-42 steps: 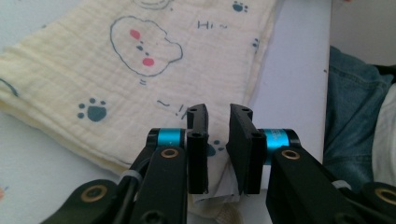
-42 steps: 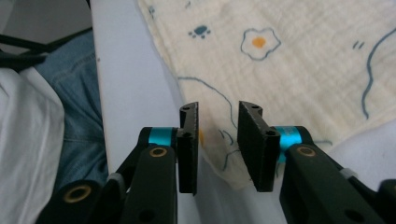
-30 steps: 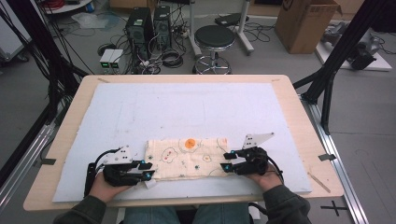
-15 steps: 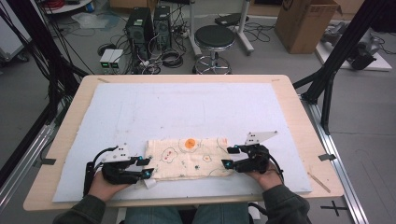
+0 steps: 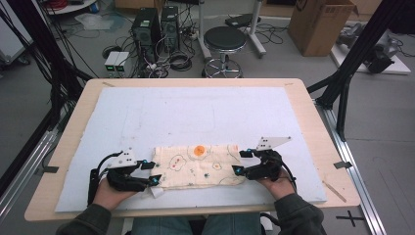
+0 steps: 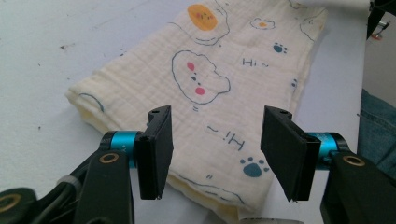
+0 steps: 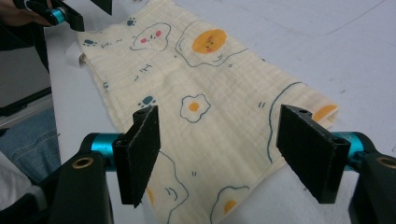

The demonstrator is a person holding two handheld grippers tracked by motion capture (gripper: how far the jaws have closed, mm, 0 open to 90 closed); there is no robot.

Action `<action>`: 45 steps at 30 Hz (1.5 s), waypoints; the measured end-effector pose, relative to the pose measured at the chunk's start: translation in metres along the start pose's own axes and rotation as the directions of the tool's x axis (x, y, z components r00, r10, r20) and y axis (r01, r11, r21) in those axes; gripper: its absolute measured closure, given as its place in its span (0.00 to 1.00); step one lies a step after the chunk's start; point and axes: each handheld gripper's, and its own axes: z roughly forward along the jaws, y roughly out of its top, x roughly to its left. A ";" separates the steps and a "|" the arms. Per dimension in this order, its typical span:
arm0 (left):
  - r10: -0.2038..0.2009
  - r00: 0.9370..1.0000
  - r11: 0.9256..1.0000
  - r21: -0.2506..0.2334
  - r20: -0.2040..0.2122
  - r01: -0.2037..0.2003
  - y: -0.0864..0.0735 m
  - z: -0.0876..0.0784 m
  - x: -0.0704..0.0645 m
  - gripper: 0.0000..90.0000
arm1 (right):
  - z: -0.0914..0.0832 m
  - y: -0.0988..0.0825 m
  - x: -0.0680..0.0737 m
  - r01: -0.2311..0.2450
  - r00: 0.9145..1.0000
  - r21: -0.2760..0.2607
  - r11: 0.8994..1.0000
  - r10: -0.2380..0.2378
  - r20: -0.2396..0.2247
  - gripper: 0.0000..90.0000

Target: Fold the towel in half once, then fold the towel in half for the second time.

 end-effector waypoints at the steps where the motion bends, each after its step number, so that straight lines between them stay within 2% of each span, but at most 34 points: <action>1: 0.001 1.000 1.000 -0.002 -0.001 -0.001 0.001 0.000 0.000 0.48 | 0.000 0.000 0.000 -0.002 1.000 -0.002 1.000 0.002 0.003 0.32; 12: -0.014 1.000 1.000 -0.009 -0.026 0.014 0.015 0.003 0.003 0.43 | 0.006 0.013 -0.003 0.022 1.000 0.031 0.999 -0.023 0.018 0.28; 15: -0.028 0.999 0.999 -0.022 -0.027 0.028 0.020 0.004 0.005 0.43 | 0.007 0.017 -0.005 0.022 1.000 0.043 0.999 -0.023 0.007 0.28; 18: -0.015 0.999 1.000 -0.007 -0.033 0.015 0.028 0.004 0.007 0.44 | 0.007 0.022 -0.006 0.027 1.000 0.039 0.999 -0.027 0.007 0.28; 21: -0.023 0.999 0.999 -0.032 -0.035 0.022 0.037 0.002 0.009 0.44 | 0.007 0.026 -0.008 0.024 1.000 0.045 0.999 -0.025 0.011 0.27; 25: -0.015 0.999 0.999 -0.041 -0.038 0.014 0.047 0.002 0.013 0.44 | 0.008 0.029 -0.013 0.017 1.000 0.035 0.999 -0.018 0.015 0.27; 35: -0.014 0.999 0.999 -0.030 -0.039 0.013 0.057 0.003 0.019 0.44 | 0.011 0.038 -0.021 0.008 1.000 0.042 0.999 -0.009 0.024 0.27; 38: -0.024 0.999 0.999 -0.038 -0.041 0.023 0.062 0.003 0.024 0.44 | 0.013 0.043 -0.024 0.011 1.000 0.047 0.999 -0.012 0.026 0.27; 42: -0.030 0.998 0.999 -0.038 -0.063 0.027 0.070 0.003 0.034 0.44 | 0.015 0.051 -0.029 0.015 0.999 0.059 0.998 -0.017 0.039 0.27; 45: -0.049 0.996 0.998 -0.052 -0.071 0.045 0.075 0.004 0.041 0.44 | 0.019 0.060 -0.035 0.014 0.999 0.069 0.997 -0.017 0.050 0.27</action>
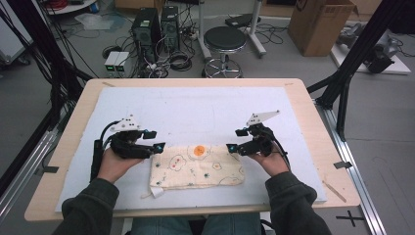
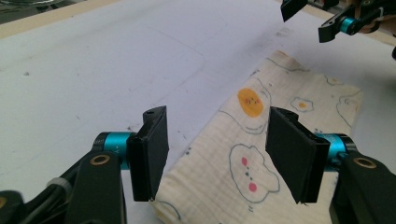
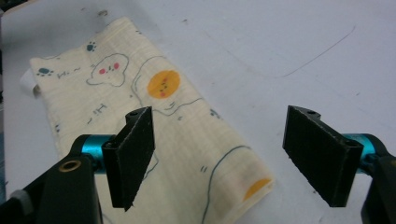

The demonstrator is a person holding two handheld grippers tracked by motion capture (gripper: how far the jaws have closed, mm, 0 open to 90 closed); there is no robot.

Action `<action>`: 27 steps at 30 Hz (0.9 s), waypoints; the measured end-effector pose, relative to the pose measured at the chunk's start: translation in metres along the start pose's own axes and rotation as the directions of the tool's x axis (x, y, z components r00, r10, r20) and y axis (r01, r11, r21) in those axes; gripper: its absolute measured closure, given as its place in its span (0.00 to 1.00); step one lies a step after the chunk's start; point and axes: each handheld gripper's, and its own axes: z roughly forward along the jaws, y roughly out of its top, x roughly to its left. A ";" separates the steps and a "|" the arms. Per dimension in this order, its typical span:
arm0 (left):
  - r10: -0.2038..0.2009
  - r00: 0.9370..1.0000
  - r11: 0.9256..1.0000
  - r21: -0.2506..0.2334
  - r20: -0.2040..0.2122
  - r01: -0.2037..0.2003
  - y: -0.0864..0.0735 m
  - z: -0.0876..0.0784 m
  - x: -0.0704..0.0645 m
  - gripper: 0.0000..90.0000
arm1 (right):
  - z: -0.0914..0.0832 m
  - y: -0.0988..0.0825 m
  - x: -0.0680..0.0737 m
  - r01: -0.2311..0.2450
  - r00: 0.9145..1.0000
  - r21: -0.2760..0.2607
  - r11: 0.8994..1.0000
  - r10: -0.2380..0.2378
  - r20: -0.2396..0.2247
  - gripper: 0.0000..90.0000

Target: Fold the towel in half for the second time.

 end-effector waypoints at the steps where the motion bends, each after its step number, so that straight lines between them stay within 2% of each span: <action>1: -0.004 1.000 1.000 -0.002 -0.006 0.004 0.001 0.001 0.002 0.44 | 0.001 0.002 -0.002 -0.001 1.000 -0.007 1.000 0.001 0.002 0.28; 4: -0.015 1.000 1.000 -0.005 -0.017 0.015 0.004 0.005 0.007 0.44 | 0.003 0.007 -0.008 -0.013 1.000 -0.006 1.000 0.013 0.006 0.28; 6: -0.013 1.000 1.000 0.016 -0.028 0.014 0.007 0.008 0.012 0.44 | 0.004 0.011 -0.013 -0.020 1.000 -0.002 1.000 0.020 0.015 0.28; 10: -0.033 0.999 0.999 0.008 -0.037 0.033 0.011 0.012 0.017 0.45 | 0.005 0.013 -0.020 -0.038 0.999 -0.012 0.999 0.039 0.020 0.30; 16: -0.057 0.994 0.998 0.019 -0.093 0.059 0.008 0.018 0.026 0.45 | 0.007 0.011 -0.030 -0.068 0.997 -0.012 0.998 0.068 0.038 0.31; 19: -0.063 0.991 0.998 0.018 -0.117 0.066 0.007 0.021 0.029 0.46 | 0.007 0.010 -0.035 -0.080 0.996 -0.019 0.997 0.081 0.045 0.36; 22: -0.060 0.989 0.997 0.044 -0.134 0.067 0.004 0.026 0.032 0.47 | 0.009 0.009 -0.038 -0.090 0.995 -0.009 0.996 0.091 0.047 0.41; 24: -0.078 0.987 0.996 0.041 -0.138 0.085 0.000 0.030 0.032 0.48 | 0.011 0.008 -0.041 -0.106 0.994 -0.004 0.994 0.106 0.041 0.45; 27: -0.086 0.987 0.992 0.081 -0.135 0.097 -0.006 0.036 0.035 0.50 | 0.016 0.006 -0.044 -0.122 0.992 0.025 0.992 0.122 0.033 0.51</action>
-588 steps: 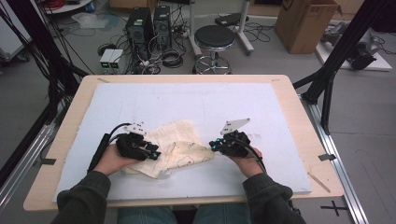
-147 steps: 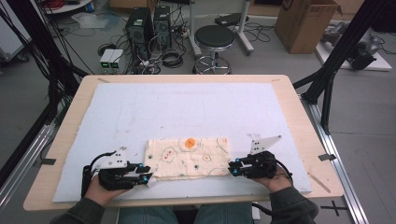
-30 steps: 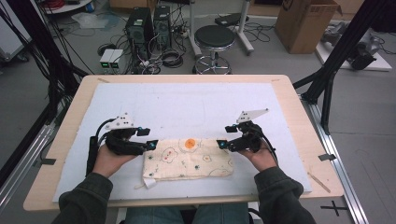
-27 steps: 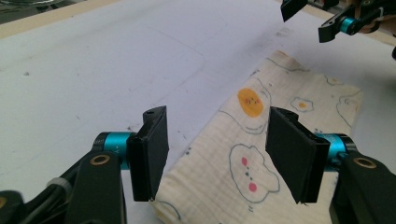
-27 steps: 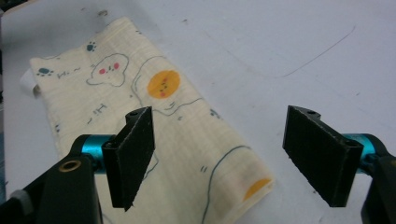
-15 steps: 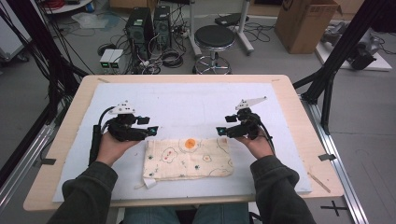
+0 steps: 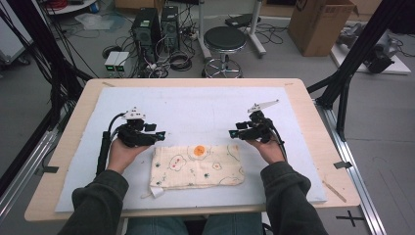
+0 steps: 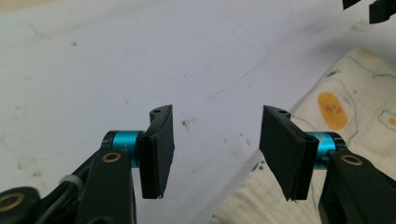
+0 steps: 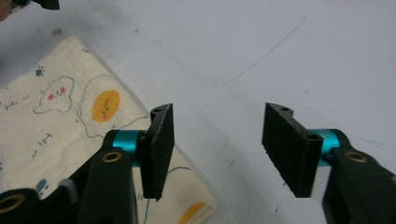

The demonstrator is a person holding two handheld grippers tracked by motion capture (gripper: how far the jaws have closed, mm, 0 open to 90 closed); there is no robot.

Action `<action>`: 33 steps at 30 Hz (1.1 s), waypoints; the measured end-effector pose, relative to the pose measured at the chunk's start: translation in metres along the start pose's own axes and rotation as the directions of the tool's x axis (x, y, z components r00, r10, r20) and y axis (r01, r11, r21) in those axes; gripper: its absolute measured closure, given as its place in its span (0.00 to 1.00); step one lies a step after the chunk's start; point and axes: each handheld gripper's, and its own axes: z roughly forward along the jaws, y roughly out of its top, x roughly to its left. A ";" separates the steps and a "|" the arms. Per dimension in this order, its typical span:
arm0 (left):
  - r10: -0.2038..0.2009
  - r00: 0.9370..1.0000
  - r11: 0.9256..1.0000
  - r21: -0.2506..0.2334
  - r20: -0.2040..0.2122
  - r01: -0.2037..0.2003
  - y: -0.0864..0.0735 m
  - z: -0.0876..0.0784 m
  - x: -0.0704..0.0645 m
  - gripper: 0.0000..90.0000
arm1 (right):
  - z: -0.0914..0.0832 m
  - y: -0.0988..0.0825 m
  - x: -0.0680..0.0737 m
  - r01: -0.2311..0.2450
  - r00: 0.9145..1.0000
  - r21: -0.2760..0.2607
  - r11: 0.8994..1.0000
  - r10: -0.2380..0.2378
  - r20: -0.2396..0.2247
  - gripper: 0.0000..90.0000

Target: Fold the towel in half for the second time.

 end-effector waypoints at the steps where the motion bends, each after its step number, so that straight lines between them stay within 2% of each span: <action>1: 0.001 1.000 1.000 0.015 0.003 -0.001 -0.001 0.002 0.000 0.50 | 0.002 -0.001 -0.001 -0.001 1.000 0.013 1.000 0.001 -0.013 0.53; 4: 0.005 1.000 1.000 0.025 0.009 -0.005 -0.005 0.003 -0.001 0.51 | 0.007 -0.003 -0.002 -0.015 0.999 0.047 0.999 0.018 -0.050 0.56; 6: -0.004 1.000 1.000 0.009 0.010 0.004 -0.011 0.004 -0.001 0.53 | 0.008 -0.005 -0.001 -0.014 0.998 0.072 0.997 0.018 -0.053 0.56; 9: -0.010 1.000 0.999 0.051 0.027 0.009 -0.018 0.005 0.001 0.53 | 0.008 -0.009 0.002 -0.004 0.998 0.064 0.998 0.008 -0.058 0.57; 12: -0.003 0.999 1.000 0.029 0.041 0.002 -0.023 0.004 -0.002 0.56 | 0.009 -0.015 0.002 -0.005 0.998 0.071 0.997 0.010 -0.060 0.57; 14: 0.011 0.999 0.998 0.061 0.042 -0.013 -0.027 0.005 -0.004 0.58 | 0.009 -0.019 0.004 -0.008 0.997 0.071 0.997 0.013 -0.070 0.58; 18: -0.005 0.999 0.996 0.092 0.052 0.000 -0.035 0.008 -0.002 0.64 | 0.011 -0.019 0.008 0.008 0.997 0.101 0.995 0.001 -0.083 0.61; 21: -0.011 0.998 0.995 0.104 0.060 0.004 -0.036 0.009 -0.002 0.69 | 0.014 -0.021 0.008 0.016 0.997 0.131 0.991 -0.006 -0.075 0.64; 26: 0.004 0.998 0.990 0.141 0.068 -0.013 -0.038 0.013 -0.002 0.74 | 0.014 -0.031 0.001 -0.017 0.998 0.153 0.988 0.026 -0.054 0.70; 27: 0.008 0.998 0.990 0.141 0.061 -0.016 -0.038 0.013 -0.003 0.75 | 0.014 -0.034 0.001 -0.023 0.998 0.152 0.988 0.031 -0.054 0.71; 29: 0.014 0.997 0.989 0.147 0.080 -0.026 -0.038 0.013 -0.003 0.80 | 0.015 -0.036 0.000 -0.024 0.998 0.138 0.990 0.031 -0.049 0.74; 31: 0.022 0.997 0.988 0.149 0.081 -0.034 -0.038 0.013 -0.004 0.84 | 0.015 -0.037 0.000 -0.025 0.998 0.138 0.990 0.031 -0.045 0.76; 33: 0.022 0.996 0.989 0.146 0.088 -0.034 -0.038 0.014 -0.005 0.89 | 0.016 -0.036 0.002 -0.003 0.999 0.142 0.990 0.009 -0.043 0.79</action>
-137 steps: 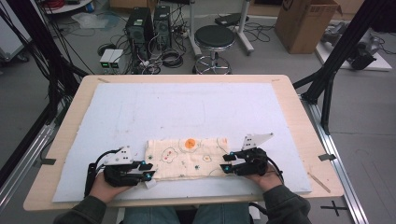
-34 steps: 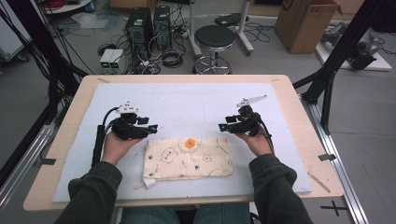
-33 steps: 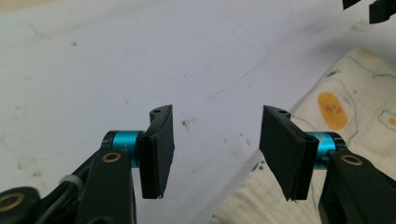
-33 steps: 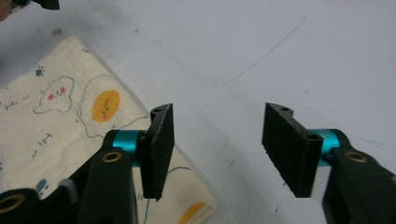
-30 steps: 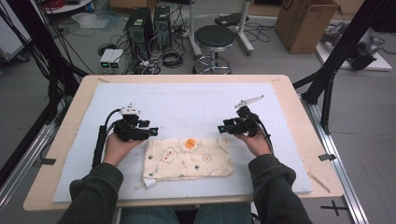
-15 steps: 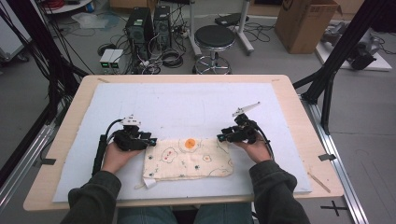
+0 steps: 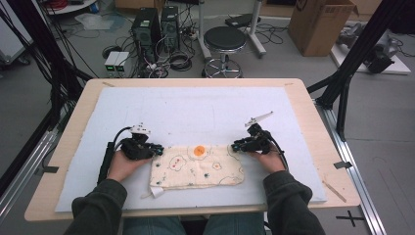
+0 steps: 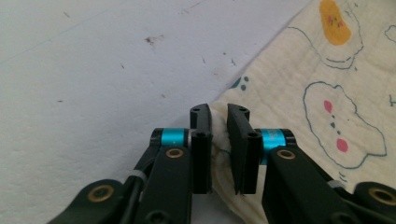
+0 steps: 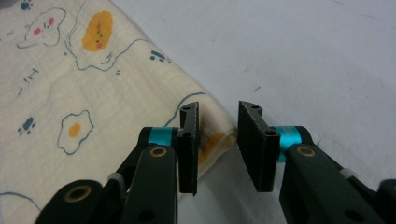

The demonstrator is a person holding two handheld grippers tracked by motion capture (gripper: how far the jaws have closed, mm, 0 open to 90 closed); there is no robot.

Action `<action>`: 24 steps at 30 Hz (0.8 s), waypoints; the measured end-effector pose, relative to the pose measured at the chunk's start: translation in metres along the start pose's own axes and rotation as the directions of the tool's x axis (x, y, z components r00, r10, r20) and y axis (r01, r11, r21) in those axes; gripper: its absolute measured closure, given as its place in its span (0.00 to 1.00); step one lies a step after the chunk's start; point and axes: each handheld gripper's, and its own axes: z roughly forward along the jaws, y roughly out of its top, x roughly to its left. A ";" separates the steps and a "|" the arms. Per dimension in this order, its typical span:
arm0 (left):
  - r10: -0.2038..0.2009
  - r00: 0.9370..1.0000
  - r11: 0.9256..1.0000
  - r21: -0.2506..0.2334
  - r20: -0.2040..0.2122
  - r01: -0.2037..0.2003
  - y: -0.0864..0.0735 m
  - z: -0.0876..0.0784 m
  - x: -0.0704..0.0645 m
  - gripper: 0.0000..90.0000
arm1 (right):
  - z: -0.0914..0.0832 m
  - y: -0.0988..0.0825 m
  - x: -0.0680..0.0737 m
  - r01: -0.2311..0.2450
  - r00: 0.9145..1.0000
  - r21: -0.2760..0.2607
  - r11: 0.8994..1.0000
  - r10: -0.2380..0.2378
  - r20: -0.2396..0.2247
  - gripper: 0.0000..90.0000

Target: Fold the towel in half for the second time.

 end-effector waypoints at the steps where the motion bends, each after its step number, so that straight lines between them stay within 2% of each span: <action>1: 0.011 1.000 1.000 0.007 -0.004 -0.010 0.000 0.000 0.000 0.90 | 0.001 0.000 0.002 0.012 1.000 0.006 1.000 -0.012 0.001 0.82; 3: 0.008 1.000 1.000 0.003 -0.006 -0.008 0.000 0.000 -0.001 0.92 | 0.002 0.001 0.006 0.026 1.000 0.020 0.999 -0.026 0.007 0.89; 4: 0.009 1.000 1.000 0.003 -0.012 -0.009 0.001 -0.001 -0.001 0.93 | 0.002 0.002 0.006 0.031 0.999 0.024 0.999 -0.031 -0.006 0.91; 8: 0.008 1.000 1.000 -0.007 -0.028 -0.008 0.002 -0.004 0.002 0.94 | 0.000 0.002 0.004 0.026 1.000 0.025 0.999 -0.026 -0.005 0.93; 12: -0.019 0.999 0.999 -0.047 -0.037 0.017 0.005 -0.007 0.006 0.94 | -0.003 0.004 0.002 0.024 1.000 0.015 1.000 -0.024 0.003 0.93; 14: -0.020 0.999 0.997 -0.071 -0.050 0.017 0.009 -0.009 0.007 0.95 | -0.005 0.007 0.001 0.021 1.000 0.011 1.000 -0.022 0.007 0.94; 16: -0.035 0.998 0.995 -0.094 -0.049 0.030 0.013 -0.010 0.009 0.95 | -0.008 0.012 0.001 0.022 0.999 0.008 1.000 -0.023 0.026 0.94; 19: -0.055 0.996 0.990 -0.137 -0.064 0.045 0.020 -0.013 0.014 0.95 | -0.013 0.019 -0.004 0.011 0.999 -0.027 1.000 -0.010 0.036 0.94; 21: -0.055 0.996 0.989 -0.141 -0.073 0.044 0.027 -0.014 0.018 0.95 | -0.017 0.023 -0.008 -0.012 0.999 -0.048 0.999 0.014 0.045 0.94; 24: -0.072 0.993 0.984 -0.169 -0.098 0.054 0.039 -0.014 0.023 0.95 | -0.021 0.032 -0.012 -0.024 0.998 -0.077 0.997 0.028 0.057 0.94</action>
